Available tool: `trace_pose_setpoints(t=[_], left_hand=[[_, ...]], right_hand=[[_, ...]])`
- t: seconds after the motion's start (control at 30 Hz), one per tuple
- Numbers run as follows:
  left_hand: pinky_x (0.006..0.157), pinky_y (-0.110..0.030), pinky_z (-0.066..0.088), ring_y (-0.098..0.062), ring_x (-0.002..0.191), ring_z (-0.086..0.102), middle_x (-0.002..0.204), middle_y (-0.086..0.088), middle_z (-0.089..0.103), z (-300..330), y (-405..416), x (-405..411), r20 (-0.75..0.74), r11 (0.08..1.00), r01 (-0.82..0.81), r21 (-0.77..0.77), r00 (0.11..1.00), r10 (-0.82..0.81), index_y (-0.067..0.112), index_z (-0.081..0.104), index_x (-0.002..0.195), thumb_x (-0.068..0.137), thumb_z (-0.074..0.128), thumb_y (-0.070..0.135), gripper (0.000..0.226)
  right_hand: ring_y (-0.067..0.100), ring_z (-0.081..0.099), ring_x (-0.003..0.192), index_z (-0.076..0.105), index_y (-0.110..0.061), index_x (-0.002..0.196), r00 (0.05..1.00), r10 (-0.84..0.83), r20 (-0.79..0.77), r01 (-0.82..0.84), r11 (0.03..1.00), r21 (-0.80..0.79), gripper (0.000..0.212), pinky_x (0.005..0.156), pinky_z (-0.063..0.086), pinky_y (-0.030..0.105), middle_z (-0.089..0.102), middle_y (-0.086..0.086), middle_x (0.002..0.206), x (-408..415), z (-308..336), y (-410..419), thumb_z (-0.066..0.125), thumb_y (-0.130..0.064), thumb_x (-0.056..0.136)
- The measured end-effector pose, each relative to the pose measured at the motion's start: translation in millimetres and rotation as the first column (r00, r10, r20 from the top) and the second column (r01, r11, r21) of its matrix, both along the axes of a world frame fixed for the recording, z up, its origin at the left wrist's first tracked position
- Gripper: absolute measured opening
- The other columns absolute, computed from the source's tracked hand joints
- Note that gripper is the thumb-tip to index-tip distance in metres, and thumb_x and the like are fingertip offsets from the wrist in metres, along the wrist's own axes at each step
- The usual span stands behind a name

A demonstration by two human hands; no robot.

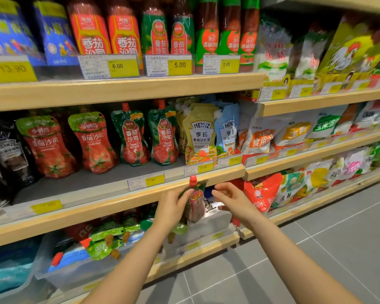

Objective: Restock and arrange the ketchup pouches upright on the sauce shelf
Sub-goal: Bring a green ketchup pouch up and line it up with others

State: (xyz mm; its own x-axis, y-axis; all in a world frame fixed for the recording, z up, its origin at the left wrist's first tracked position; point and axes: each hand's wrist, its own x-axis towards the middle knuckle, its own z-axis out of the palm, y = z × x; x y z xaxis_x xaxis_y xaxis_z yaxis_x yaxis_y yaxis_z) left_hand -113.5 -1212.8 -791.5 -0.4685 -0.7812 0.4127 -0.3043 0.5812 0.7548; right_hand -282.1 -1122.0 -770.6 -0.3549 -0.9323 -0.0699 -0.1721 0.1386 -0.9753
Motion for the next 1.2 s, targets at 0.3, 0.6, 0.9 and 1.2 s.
trace_pose_setpoints(t=[0.3,0.6,0.9,1.2], left_hand=[[0.049,-0.024,0.04,-0.004,0.05,0.055,0.056,0.006,0.064,38.5,-14.5,11.8,-0.06,0.978,0.071,0.198,0.996,-0.061,0.017,0.055,0.059,0.09,0.055,0.032,0.035],[0.063,-0.013,0.052,0.001,0.08,0.068,0.091,0.012,0.073,2.7,17.1,19.2,-0.164,0.944,0.124,0.306,0.984,-0.076,0.036,0.066,0.089,0.07,0.076,0.035,0.021],[0.067,-0.01,0.051,0.004,0.083,0.066,0.084,0.027,0.07,25.4,8.0,37.2,-0.128,0.979,0.127,0.162,0.986,-0.107,0.049,0.066,0.084,0.07,0.076,0.037,0.021],[0.063,-0.003,0.046,0.014,0.081,0.062,0.081,0.029,0.065,104.9,-31.8,54.9,-0.281,0.99,-0.078,-0.119,0.959,0.041,0.032,0.066,0.09,0.074,0.075,0.024,0.02]], right_hand=[[0.015,0.065,0.073,0.07,-0.017,0.095,0.982,0.056,0.181,-0.038,0.994,-0.098,0.021,0.068,0.054,0.03,0.072,0.003,0.084,26.4,1.3,-18.0,0.051,-0.026,0.093],[0.014,0.068,0.069,0.067,-0.013,0.089,0.958,0.028,0.285,0.033,0.978,-0.208,0.014,0.062,0.056,0.028,0.072,0.003,0.078,34.1,17.7,-22.5,0.054,-0.018,0.091],[0.009,0.068,0.064,0.069,-0.017,0.081,0.991,0.09,0.098,-0.067,0.976,-0.208,0.015,0.052,0.052,0.021,0.073,-0.003,0.071,52.8,77.2,-45.1,0.068,-0.032,0.08],[0.001,0.061,0.1,0.063,-0.04,0.1,0.983,0.184,-0.024,-0.181,0.923,-0.34,0.017,0.076,0.05,0.019,0.067,-0.017,0.103,55.7,102.3,-56.2,0.062,-0.037,0.083]])
